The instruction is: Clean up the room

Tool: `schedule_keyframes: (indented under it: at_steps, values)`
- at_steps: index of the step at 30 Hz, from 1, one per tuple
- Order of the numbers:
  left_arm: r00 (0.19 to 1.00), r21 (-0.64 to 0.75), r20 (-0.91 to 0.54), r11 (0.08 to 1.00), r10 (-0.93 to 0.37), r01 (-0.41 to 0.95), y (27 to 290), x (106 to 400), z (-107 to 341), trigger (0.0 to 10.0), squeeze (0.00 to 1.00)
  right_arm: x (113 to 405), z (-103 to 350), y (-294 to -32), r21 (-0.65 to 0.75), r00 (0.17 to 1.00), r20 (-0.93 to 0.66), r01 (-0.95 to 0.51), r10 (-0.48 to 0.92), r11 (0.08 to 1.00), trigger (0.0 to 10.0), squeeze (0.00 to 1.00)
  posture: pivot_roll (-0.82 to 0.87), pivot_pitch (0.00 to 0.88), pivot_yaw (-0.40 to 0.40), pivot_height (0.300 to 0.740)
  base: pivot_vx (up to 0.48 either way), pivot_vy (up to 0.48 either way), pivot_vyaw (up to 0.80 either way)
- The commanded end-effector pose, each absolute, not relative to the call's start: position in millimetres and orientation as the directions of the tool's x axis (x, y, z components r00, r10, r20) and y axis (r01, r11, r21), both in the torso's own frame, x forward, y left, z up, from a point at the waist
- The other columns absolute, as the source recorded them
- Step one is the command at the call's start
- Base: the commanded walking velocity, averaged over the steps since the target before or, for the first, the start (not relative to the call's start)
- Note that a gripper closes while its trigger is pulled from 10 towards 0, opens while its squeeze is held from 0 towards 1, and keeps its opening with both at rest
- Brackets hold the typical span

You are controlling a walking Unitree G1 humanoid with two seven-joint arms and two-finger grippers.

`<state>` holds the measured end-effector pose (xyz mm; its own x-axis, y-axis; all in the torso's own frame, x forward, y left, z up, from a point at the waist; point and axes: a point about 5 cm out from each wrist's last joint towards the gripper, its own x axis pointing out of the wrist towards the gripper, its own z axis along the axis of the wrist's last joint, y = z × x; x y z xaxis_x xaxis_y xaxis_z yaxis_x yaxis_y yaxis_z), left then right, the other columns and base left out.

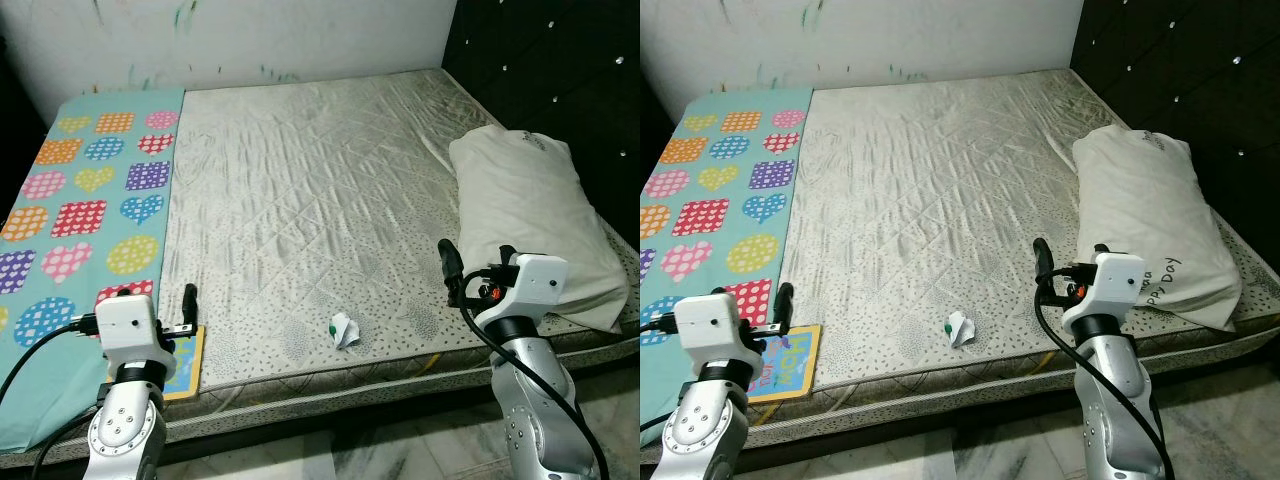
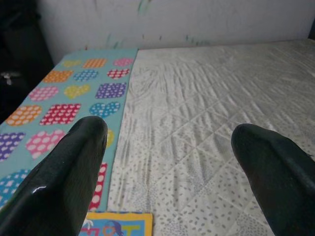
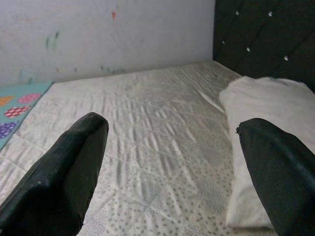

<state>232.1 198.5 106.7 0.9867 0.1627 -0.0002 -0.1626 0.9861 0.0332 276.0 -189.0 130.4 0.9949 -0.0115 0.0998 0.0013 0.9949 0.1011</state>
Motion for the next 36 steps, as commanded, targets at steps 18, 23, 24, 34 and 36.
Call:
schedule_keyframes:
  at_steps: [18, 23, 24, 34, 36]
  values:
    - [0.978, 0.129, -0.054, 0.972, 0.204, -0.196, 204, 229, 100, 10.0, 0.0, 274, 118, -190, 0.024, 0.999, 0.041, 0.006, -0.007, 1.0, 10.0, 0.0, -0.14, 0.068, 0.012, 0.74, 0.0, 0.0, 0.0]
    - [0.979, 0.132, -0.058, 0.974, 0.194, -0.186, 203, 230, 99, 10.0, 0.0, 274, 117, -189, 0.035, 0.999, 0.042, 0.003, -0.005, 0.999, 10.0, 0.0, -0.13, 0.065, 0.013, 0.74, 0.0, 0.0, 0.0]
    - [0.979, 0.131, -0.059, 0.974, 0.194, -0.185, 203, 230, 99, 10.0, 0.0, 274, 116, -188, 0.042, 0.999, 0.037, 0.001, -0.002, 0.999, 10.0, 0.0, -0.13, 0.065, 0.013, 0.74, 0.0, 0.0, 0.0]
    - [0.978, 0.117, -0.068, 0.975, 0.199, -0.19, 204, 230, 97, 10.0, 0.0, 274, 112, -184, 0.047, 1.0, 0.016, -0.013, 0.012, 0.999, 10.0, 0.0, -0.13, 0.071, 0.014, 0.74, 0.0, 0.0, 0.0]
    - [0.977, 0.113, -0.07, 0.974, 0.203, -0.194, 204, 230, 97, 10.0, 0.0, 273, 111, -183, 0.048, 1.0, 0.018, -0.019, 0.018, 0.999, 10.0, 0.0, -0.14, 0.076, 0.014, 0.74, 0.0, 0.0, 0.0]
